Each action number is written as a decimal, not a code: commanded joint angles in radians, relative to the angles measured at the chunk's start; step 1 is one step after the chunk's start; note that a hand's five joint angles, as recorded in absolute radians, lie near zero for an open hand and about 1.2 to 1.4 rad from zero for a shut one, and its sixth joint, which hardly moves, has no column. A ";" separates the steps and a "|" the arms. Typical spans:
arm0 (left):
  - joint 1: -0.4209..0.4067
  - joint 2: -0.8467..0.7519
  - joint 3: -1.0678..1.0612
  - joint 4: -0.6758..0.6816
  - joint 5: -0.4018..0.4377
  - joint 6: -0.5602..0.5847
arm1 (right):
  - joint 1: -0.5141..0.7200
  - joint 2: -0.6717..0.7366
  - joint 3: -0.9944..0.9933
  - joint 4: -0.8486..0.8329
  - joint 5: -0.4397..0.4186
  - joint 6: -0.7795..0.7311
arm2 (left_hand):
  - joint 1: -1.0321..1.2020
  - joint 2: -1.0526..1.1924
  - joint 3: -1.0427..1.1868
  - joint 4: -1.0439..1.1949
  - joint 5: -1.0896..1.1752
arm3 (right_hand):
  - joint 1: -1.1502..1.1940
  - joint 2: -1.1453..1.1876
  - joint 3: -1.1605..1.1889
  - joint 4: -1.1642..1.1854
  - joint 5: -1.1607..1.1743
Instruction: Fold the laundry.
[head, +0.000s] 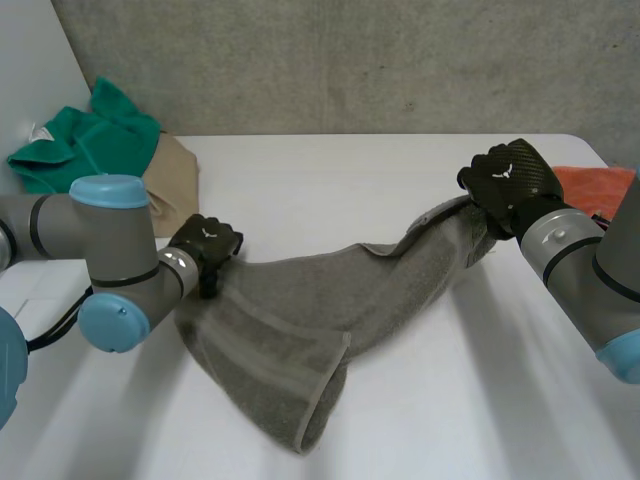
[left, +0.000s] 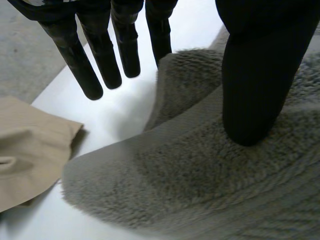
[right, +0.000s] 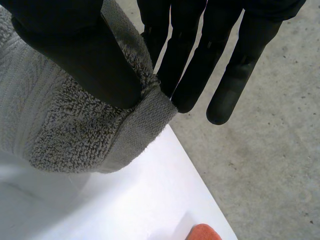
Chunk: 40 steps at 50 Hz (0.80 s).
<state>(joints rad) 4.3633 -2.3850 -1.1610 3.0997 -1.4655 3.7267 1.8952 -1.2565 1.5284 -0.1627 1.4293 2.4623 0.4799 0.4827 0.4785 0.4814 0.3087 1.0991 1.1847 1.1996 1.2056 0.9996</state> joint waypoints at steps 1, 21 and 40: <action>-0.001 -0.028 0.029 -0.012 0.010 0.001 | 0.002 0.000 -0.016 0.000 0.000 -0.002 | 0.686 0.683 0.687 0.684 0.682 | 0.297 0.212 0.197 0.191 0.222; -0.045 0.207 0.267 0.631 -0.144 -0.021 | -0.001 0.069 -0.399 -0.437 0.172 0.266 | 0.916 0.914 0.918 0.915 0.913 | 0.297 0.212 0.197 0.191 0.222; -0.071 0.317 -0.443 0.726 -0.053 -0.018 | -0.071 0.225 -0.257 -0.017 0.002 0.271 | 0.916 0.914 0.918 0.915 0.913 | 0.297 0.212 0.197 0.191 0.222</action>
<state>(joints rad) 4.3098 -2.0493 -1.4128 3.8232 -1.5611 3.7051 1.8560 -1.1333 1.2166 -0.3744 1.4915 2.7499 1.1499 1.1981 1.1982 1.1998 0.9568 1.0991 1.1852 1.1999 1.2059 0.9995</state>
